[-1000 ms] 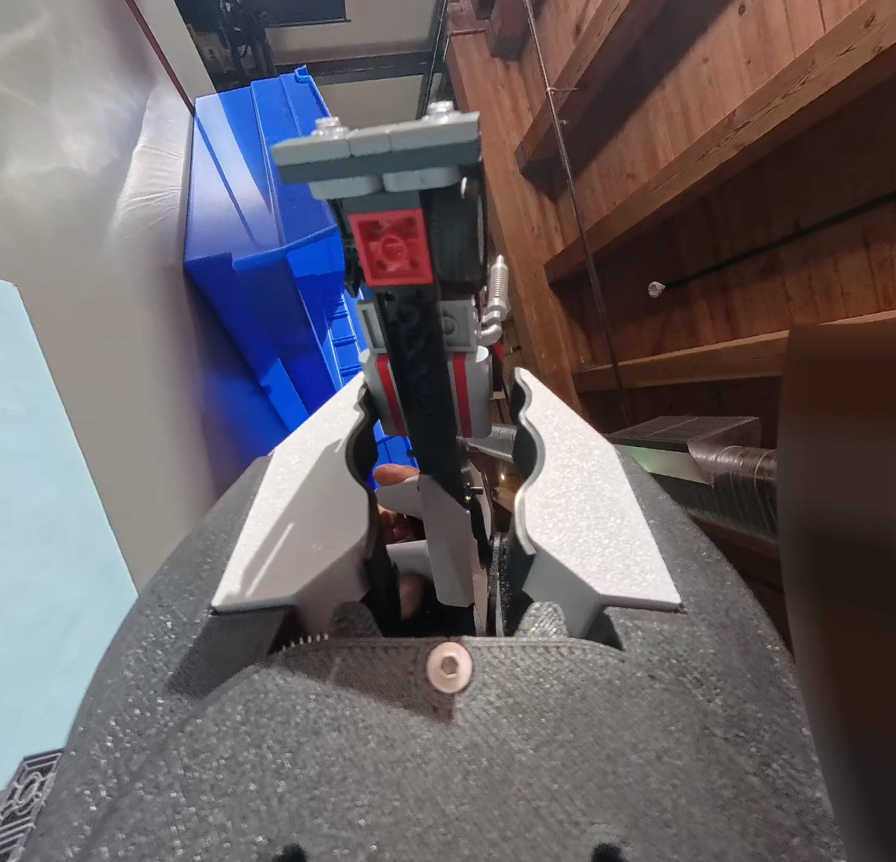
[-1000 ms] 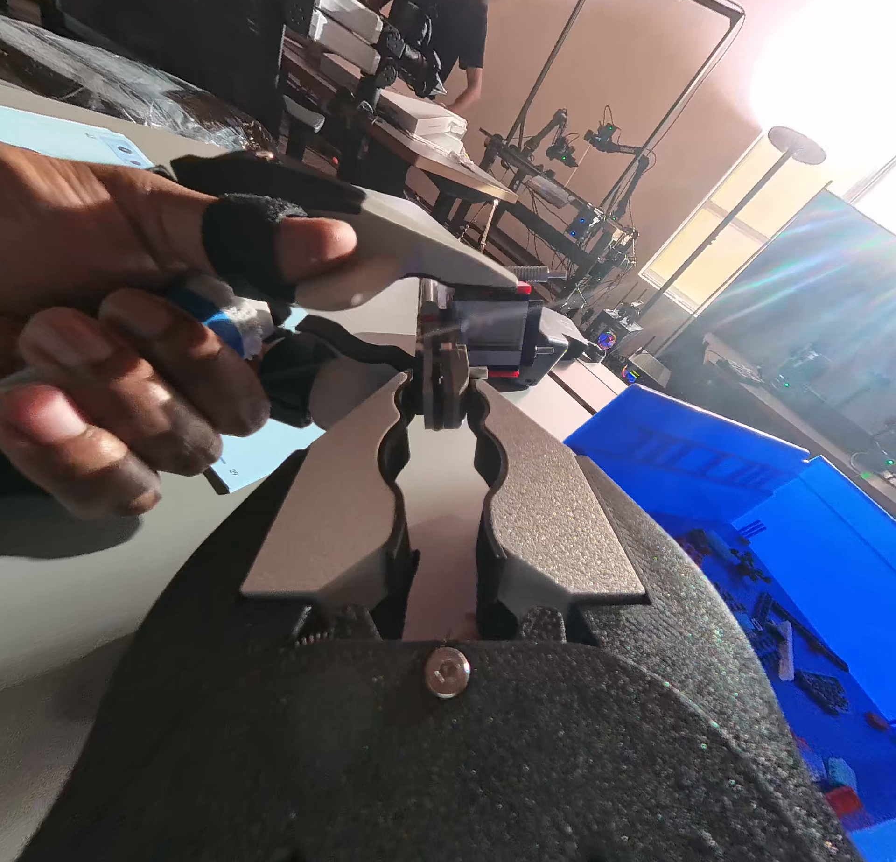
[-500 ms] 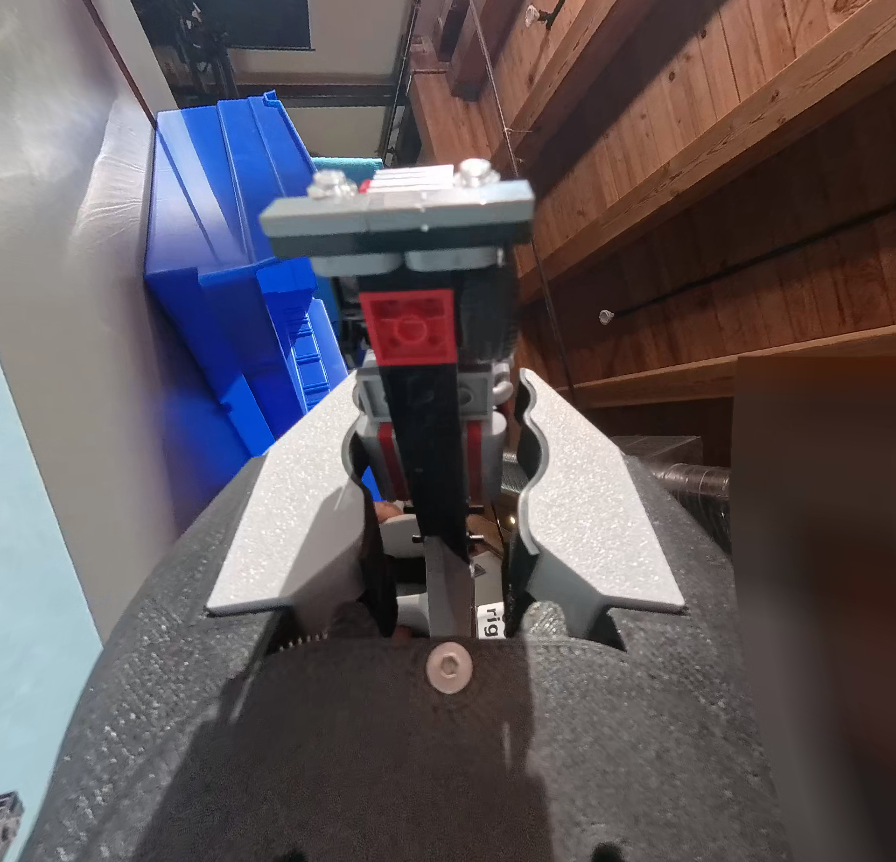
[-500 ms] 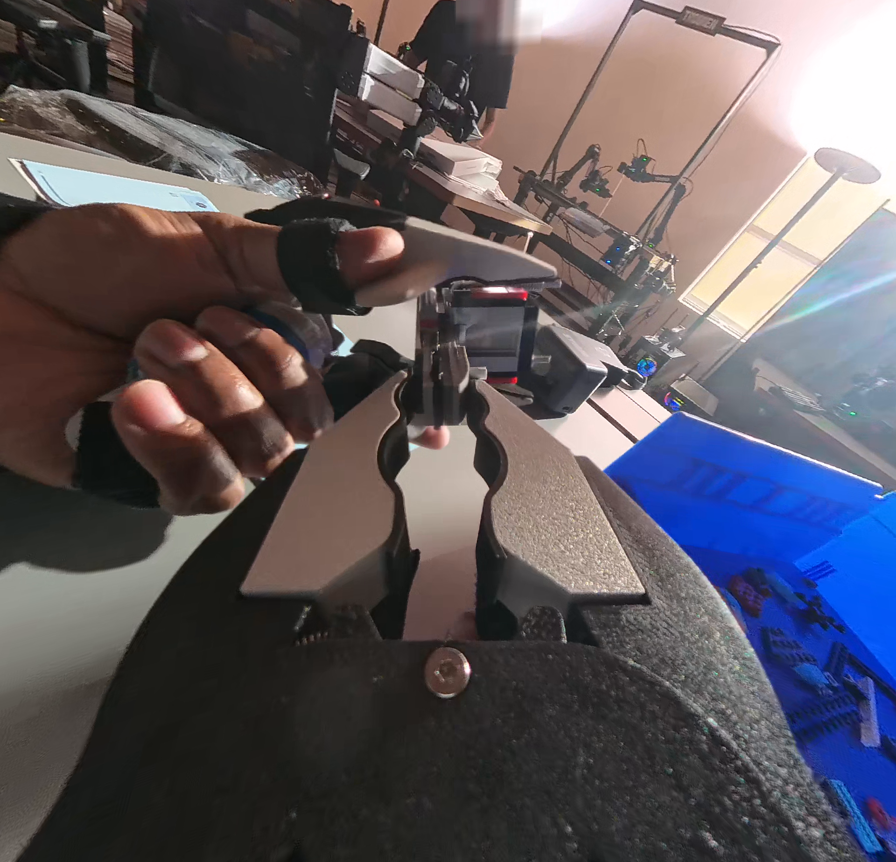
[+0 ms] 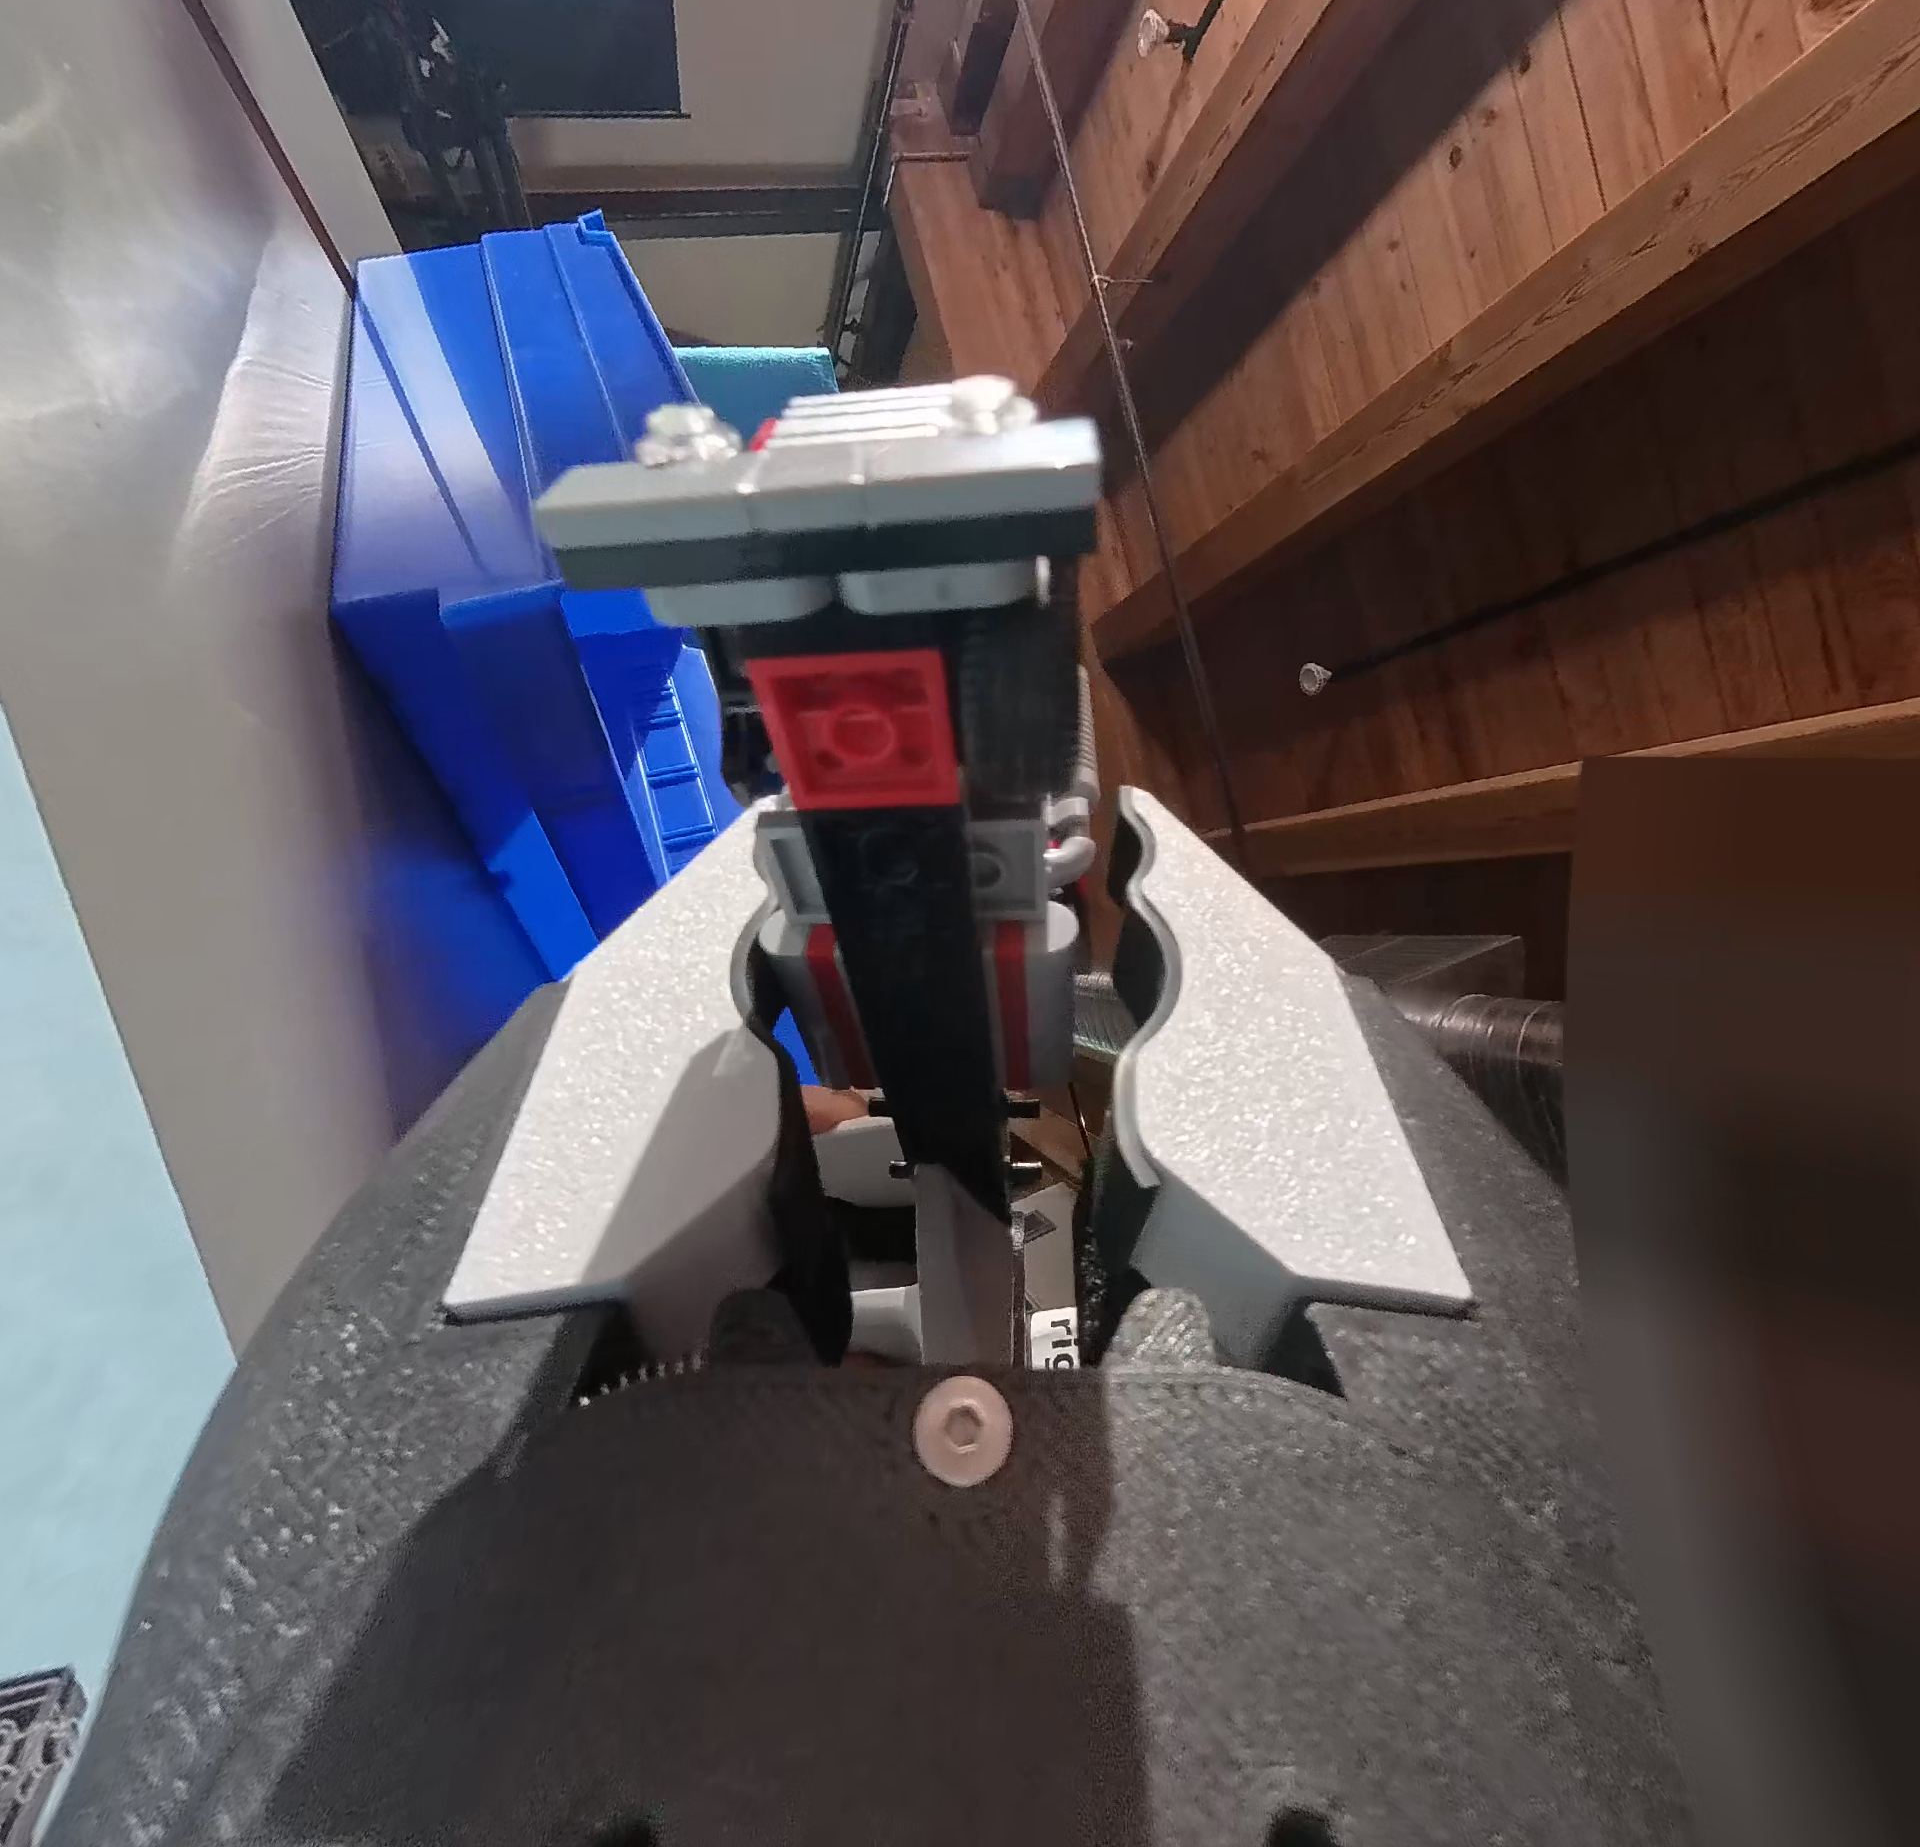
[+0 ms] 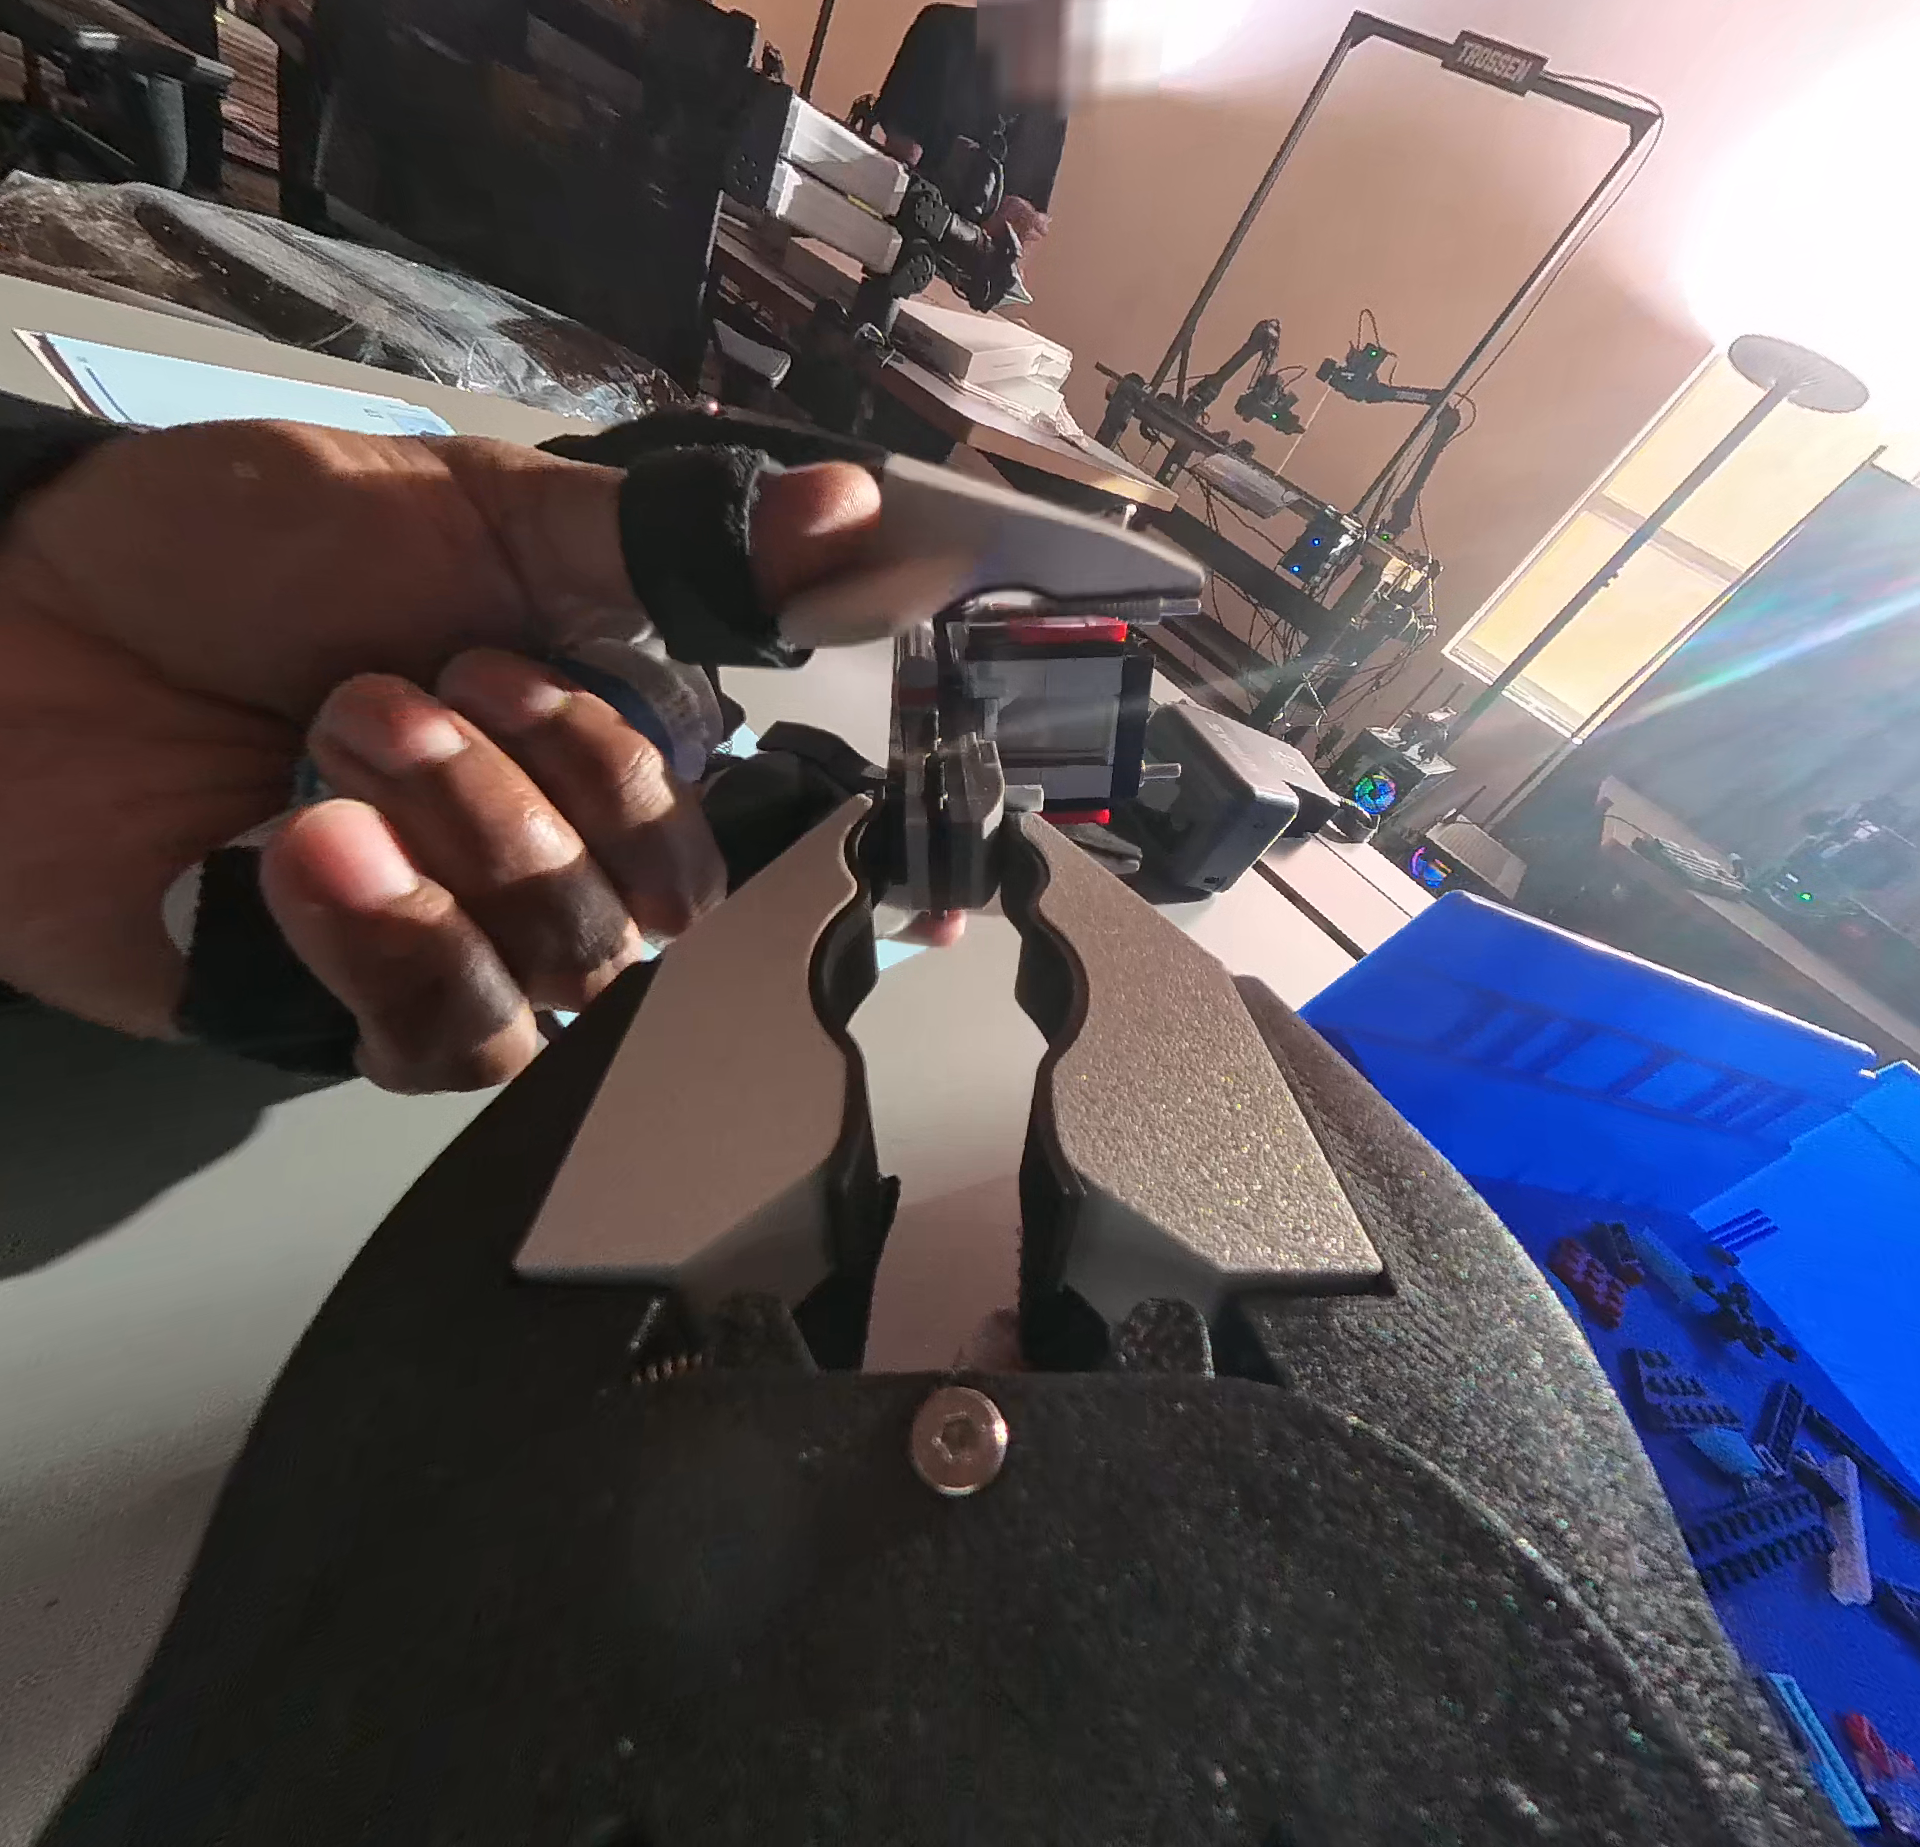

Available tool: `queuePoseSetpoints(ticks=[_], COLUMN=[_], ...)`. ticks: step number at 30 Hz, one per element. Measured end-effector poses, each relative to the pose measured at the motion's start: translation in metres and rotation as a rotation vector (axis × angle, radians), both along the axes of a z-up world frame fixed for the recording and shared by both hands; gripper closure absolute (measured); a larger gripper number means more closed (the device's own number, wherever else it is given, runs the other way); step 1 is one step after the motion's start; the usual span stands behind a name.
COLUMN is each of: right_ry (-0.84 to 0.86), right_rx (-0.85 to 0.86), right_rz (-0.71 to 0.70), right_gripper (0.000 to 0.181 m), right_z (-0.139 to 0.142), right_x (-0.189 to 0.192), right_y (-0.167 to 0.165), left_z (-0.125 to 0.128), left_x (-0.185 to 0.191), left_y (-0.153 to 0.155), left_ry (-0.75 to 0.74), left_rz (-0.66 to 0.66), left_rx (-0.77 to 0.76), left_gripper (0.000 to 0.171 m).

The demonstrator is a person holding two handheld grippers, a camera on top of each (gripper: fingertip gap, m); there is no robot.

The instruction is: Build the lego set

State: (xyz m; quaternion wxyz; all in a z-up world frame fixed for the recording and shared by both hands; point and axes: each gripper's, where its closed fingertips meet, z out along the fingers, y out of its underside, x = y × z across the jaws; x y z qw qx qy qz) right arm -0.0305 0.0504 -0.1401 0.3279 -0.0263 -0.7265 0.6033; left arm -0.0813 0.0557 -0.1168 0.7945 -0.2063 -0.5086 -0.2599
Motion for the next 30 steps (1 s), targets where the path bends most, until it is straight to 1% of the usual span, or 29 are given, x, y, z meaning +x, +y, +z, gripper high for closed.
queuePoseSetpoints(ticks=[1, 4, 8, 11, 13, 14, 16, 19, 21, 23, 26, 30], right_ry=[0.004, 0.005, 0.004, -0.001, -0.015, -0.032, -0.087, -0.242, -0.267, -0.281, -0.283, -0.296], right_rx=[-0.002, 0.003, 0.012, 0.067, 0.117, 0.14, 0.173, 0.276, 0.359, 0.406, 0.505, 0.57], right_rz=[0.004, 0.008, 0.012, 0.045, 0.105, 0.144, 0.237, 0.415, 0.478, 0.524, 0.512, 0.494], right_gripper=[0.159, 0.159, 0.159, 0.158, 0.147, 0.146, 0.146, 0.146, 0.146, 0.146, 0.146, 0.152], right_z=[0.0, -0.001, -0.003, -0.01, -0.016, -0.019, -0.023, -0.04, -0.052, -0.058, -0.073, -0.083], right_x=[0.001, 0.001, 0.001, 0.002, 0.005, 0.007, 0.013, 0.034, 0.046, 0.057, 0.06, 0.059], right_y=[-0.001, -0.001, -0.002, -0.001, 0.005, 0.009, 0.021, 0.04, 0.051, 0.055, 0.054, 0.051], left_z=[0.0, -0.001, -0.002, -0.007, -0.012, -0.013, -0.016, -0.02, -0.023, -0.026, -0.031, -0.035], left_x=[0.0, 0.001, 0.001, -0.001, -0.004, -0.005, -0.006, -0.006, -0.005, -0.003, -0.002, -0.001], left_y=[-0.002, -0.003, -0.002, -0.004, -0.007, -0.008, -0.009, -0.007, -0.002, 0.003, 0.01, 0.013], left_ry=[0.002, 0.002, 0.014, 0.016, 0.0, -0.003, -0.01, -0.021, -0.03, -0.043, -0.071, -0.09], left_rz=[0.005, 0.007, 0.003, 0.008, 0.018, 0.024, 0.025, 0.016, -0.012, -0.032, -0.07, -0.09], left_rx=[0.014, 0.036, -0.019, -0.079, -0.115, -0.129, -0.158, -0.2, -0.222, -0.236, -0.252, -0.27], left_gripper=[0.117, 0.118, 0.118, 0.118, 0.118, 0.118, 0.118, 0.118, 0.118, 0.118, 0.118, 0.118])
